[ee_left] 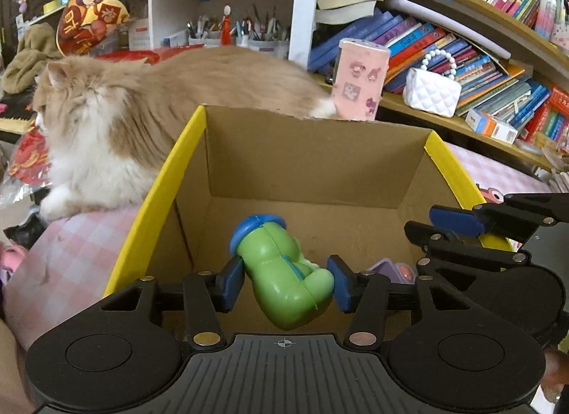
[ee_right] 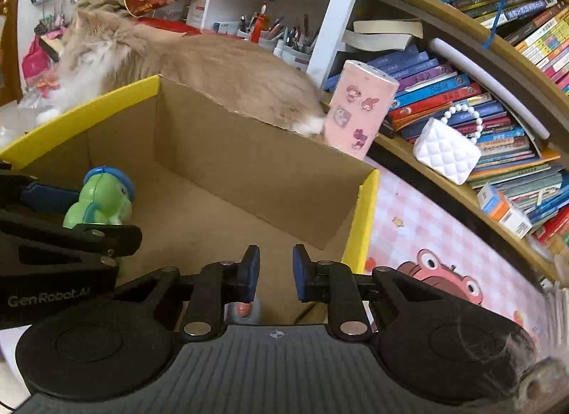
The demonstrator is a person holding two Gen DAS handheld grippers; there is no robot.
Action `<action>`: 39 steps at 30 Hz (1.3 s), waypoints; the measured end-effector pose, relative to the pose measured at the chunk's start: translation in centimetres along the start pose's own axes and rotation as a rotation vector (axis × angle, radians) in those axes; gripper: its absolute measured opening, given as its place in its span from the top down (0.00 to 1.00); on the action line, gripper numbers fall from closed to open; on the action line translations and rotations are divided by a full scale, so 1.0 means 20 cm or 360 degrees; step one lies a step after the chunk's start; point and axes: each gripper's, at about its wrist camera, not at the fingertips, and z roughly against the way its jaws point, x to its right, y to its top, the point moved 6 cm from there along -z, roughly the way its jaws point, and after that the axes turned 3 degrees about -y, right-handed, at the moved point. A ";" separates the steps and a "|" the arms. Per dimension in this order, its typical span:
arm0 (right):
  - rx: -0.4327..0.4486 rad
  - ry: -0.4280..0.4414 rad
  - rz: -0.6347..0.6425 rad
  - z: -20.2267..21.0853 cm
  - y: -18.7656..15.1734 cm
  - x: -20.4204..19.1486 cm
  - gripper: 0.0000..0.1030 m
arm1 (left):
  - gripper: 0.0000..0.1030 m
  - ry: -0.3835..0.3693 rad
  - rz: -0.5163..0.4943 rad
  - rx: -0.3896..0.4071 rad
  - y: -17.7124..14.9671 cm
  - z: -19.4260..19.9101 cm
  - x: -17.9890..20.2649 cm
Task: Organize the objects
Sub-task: 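Lower both tools into the yellow box and open them to release the toys, then withdraw both tools from the box and move back toward the toy pile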
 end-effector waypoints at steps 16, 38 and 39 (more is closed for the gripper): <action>0.0107 0.0165 -0.0460 0.20 0.00 0.15 0.55 | 0.17 0.0029 -0.0051 0.0209 0.10 0.20 -0.01; 0.0012 -0.0225 -0.0759 0.71 -0.39 -0.02 0.44 | 0.10 -0.0031 -0.0111 0.0245 -0.26 0.61 0.04; -0.0009 -0.0235 -0.0743 0.72 -0.42 -0.05 0.44 | 0.10 -0.0017 -0.0113 0.0232 -0.29 0.62 0.03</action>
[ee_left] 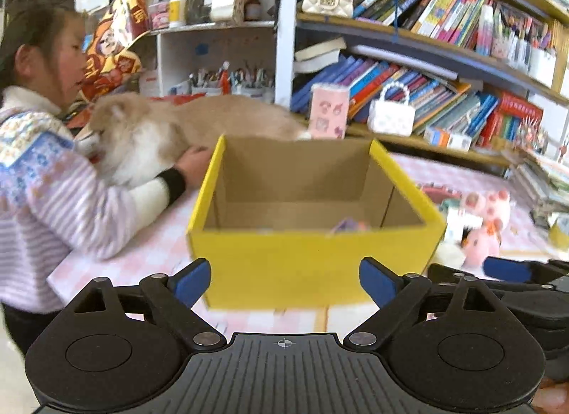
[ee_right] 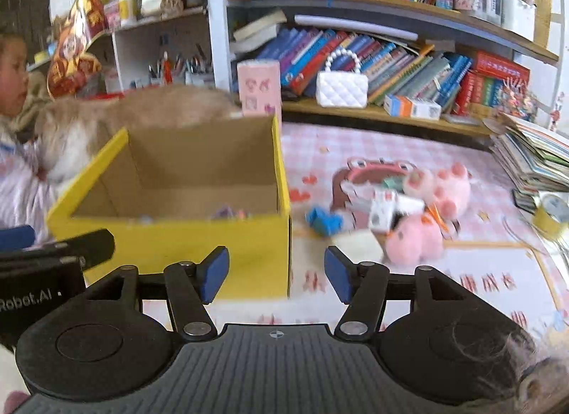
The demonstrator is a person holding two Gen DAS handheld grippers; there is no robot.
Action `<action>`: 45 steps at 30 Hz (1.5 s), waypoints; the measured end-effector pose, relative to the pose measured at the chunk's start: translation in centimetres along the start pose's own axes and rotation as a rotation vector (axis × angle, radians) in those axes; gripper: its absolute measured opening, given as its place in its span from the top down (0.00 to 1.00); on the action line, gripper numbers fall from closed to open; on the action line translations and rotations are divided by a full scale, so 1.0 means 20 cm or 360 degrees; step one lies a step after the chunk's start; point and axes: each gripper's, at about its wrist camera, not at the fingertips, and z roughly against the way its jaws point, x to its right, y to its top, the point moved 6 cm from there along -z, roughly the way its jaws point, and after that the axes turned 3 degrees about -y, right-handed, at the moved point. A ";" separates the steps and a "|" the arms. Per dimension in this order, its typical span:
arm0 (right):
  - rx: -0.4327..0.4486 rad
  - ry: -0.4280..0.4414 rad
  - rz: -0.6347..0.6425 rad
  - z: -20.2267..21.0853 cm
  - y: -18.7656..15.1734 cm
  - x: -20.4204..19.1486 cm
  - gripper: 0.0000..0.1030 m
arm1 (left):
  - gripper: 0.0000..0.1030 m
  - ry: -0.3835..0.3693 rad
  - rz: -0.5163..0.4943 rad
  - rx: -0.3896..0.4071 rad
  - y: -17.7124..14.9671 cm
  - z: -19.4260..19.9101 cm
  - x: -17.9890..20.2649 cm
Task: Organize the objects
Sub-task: 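Withdraw both tools from the box and move back toward the toy pile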
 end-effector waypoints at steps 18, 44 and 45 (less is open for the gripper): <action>-0.0144 -0.0215 -0.0109 0.29 -0.42 0.14 0.32 | 0.09 -0.0124 -0.0131 -0.0219 -0.38 0.18 0.14; -0.0215 -0.0528 -0.0262 0.31 -0.44 0.59 0.28 | 0.08 -0.0400 -0.0392 -0.0233 -0.30 0.02 0.63; -0.0217 -0.0539 -0.0259 0.31 -0.43 0.61 0.28 | 0.08 -0.0406 -0.0395 -0.0234 -0.30 0.01 0.66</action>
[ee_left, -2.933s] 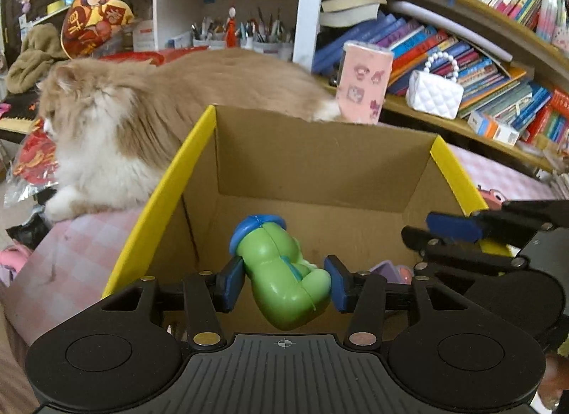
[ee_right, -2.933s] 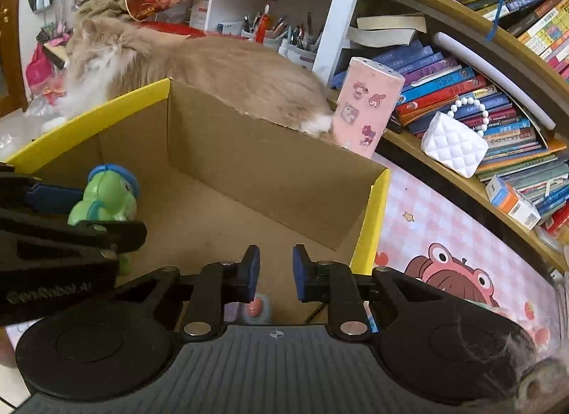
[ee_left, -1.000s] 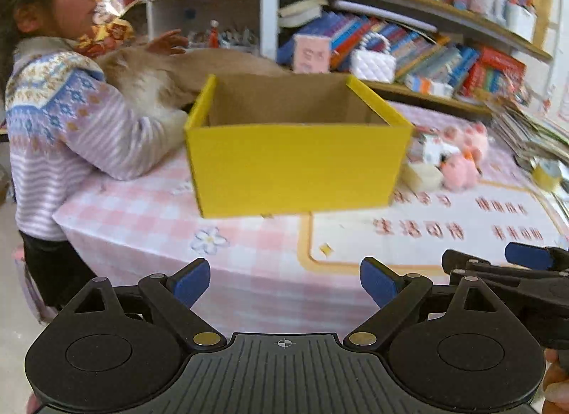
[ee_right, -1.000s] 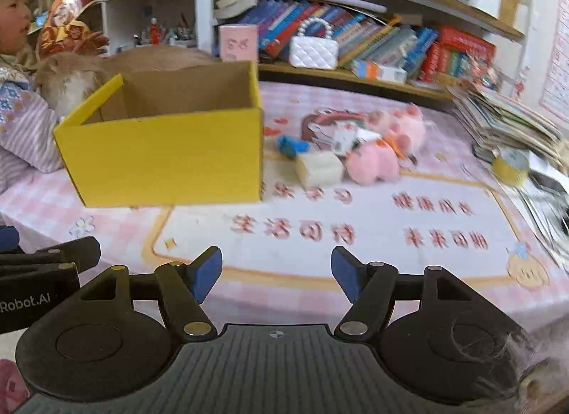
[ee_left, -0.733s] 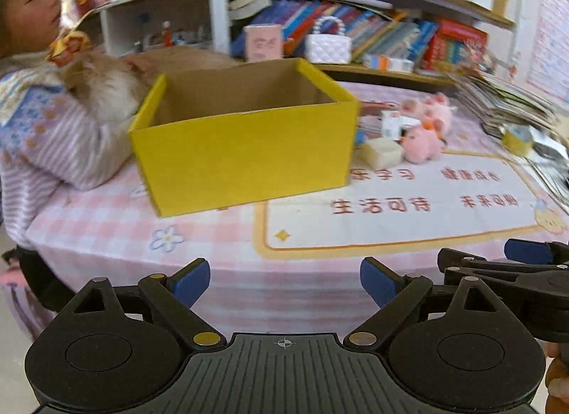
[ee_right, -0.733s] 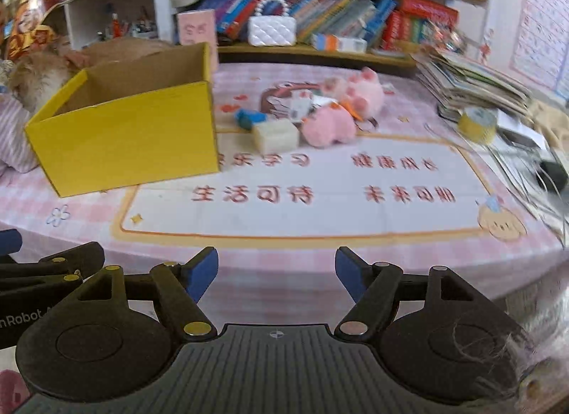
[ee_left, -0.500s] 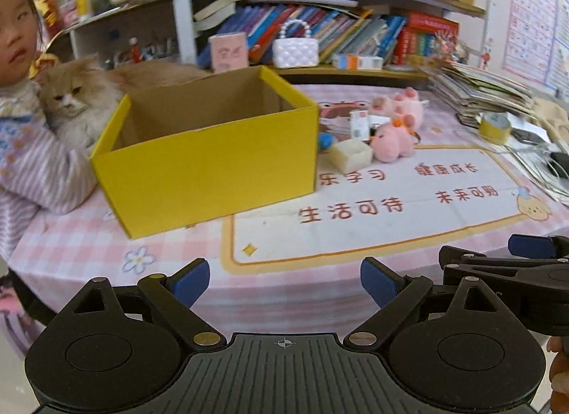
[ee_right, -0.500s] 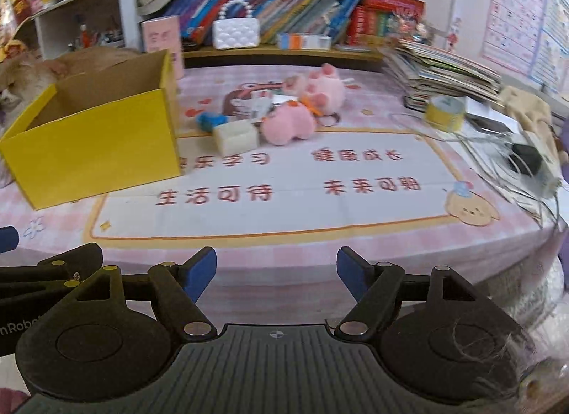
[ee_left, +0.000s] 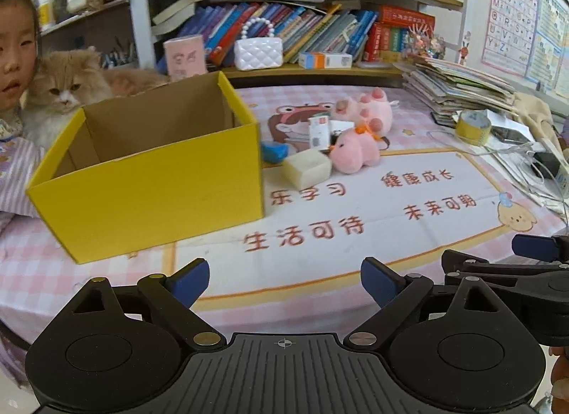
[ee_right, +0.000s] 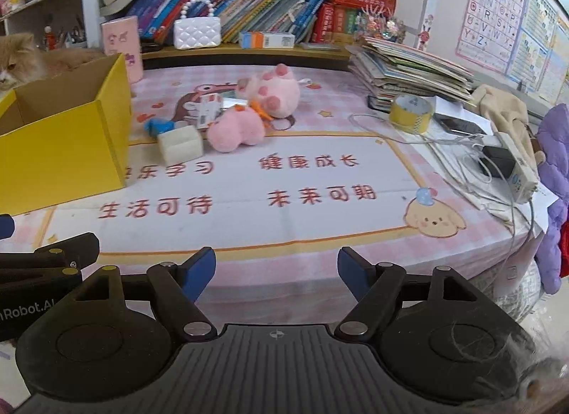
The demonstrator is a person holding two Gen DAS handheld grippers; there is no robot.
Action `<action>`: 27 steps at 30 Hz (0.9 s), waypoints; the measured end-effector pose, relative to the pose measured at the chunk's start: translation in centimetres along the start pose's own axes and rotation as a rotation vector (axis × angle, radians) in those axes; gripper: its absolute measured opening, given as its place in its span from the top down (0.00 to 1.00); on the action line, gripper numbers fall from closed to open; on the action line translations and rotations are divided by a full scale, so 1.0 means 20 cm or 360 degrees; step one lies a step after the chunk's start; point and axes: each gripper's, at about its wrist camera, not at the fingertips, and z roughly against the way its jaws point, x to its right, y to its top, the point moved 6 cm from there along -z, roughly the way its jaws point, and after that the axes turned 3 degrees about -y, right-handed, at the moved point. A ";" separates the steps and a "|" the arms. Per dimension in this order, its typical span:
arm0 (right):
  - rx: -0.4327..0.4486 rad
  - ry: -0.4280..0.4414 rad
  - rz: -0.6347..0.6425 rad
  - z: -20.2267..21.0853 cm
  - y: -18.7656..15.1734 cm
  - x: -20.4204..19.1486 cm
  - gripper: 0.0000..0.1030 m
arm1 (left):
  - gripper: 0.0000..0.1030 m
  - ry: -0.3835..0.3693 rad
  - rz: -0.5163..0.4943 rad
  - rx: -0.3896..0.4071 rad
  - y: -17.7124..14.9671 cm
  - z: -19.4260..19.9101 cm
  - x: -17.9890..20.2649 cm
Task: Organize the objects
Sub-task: 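Withdraw both tools from the box and move back toward the toy pile, then grasp the white sponge block with the left tool while the right tool grasps the pink plush pig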
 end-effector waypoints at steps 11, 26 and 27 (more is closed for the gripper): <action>-0.0053 -0.0063 0.0015 -0.17 0.10 0.17 0.28 | 0.08 -0.0057 0.0011 -0.0035 0.13 -0.19 0.17; -0.0042 0.0010 0.0055 -0.47 0.37 0.32 0.28 | 0.08 -0.0017 0.0101 -0.0017 0.37 -0.45 0.29; -0.0037 0.0022 0.0056 -0.48 0.39 0.32 0.28 | 0.08 -0.0010 0.0109 -0.0014 0.39 -0.46 0.29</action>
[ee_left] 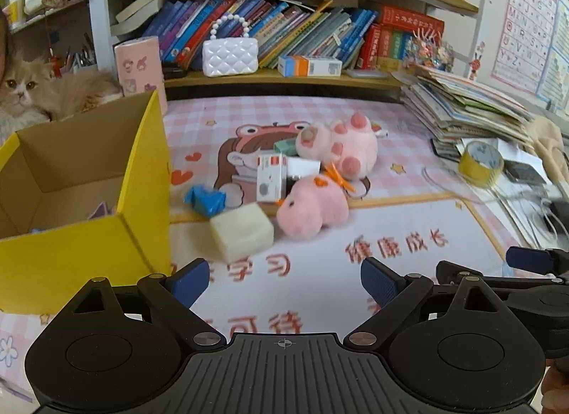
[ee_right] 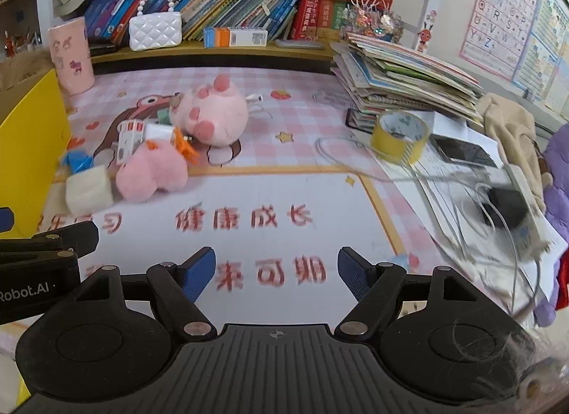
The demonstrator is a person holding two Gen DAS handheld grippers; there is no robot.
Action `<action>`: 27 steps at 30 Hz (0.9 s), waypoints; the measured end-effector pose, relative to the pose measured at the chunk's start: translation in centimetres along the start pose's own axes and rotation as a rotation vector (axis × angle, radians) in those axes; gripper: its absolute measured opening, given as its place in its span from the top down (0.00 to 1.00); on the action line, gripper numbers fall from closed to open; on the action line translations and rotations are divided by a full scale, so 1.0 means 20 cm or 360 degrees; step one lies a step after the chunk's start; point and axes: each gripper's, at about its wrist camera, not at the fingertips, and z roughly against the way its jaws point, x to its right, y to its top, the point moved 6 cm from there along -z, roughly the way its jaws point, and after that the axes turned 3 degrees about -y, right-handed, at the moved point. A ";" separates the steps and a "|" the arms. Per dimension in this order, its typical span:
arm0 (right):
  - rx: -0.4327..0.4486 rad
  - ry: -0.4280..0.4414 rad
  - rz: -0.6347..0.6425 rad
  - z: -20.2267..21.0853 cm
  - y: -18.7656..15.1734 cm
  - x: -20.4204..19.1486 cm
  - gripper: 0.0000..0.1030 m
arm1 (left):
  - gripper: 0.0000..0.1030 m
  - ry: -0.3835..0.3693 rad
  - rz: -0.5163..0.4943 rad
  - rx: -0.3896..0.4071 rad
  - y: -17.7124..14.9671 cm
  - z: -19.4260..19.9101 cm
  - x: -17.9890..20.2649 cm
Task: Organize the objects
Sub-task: 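Grasp the white sponge block with the left tool while the right tool grasps the pink plush pig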
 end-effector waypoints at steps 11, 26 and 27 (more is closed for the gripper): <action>0.0119 0.0177 0.0013 -0.13 0.21 0.02 0.29 | 0.09 0.0128 0.0071 0.0038 0.12 -0.08 0.01; 0.0109 0.0293 0.0078 -0.30 0.30 0.05 0.29 | 0.43 0.0457 0.0186 -0.0122 0.15 -0.36 -0.08; 0.0111 0.0301 0.0087 -0.30 0.31 0.05 0.29 | 0.43 0.0456 0.0207 -0.0130 0.15 -0.38 -0.08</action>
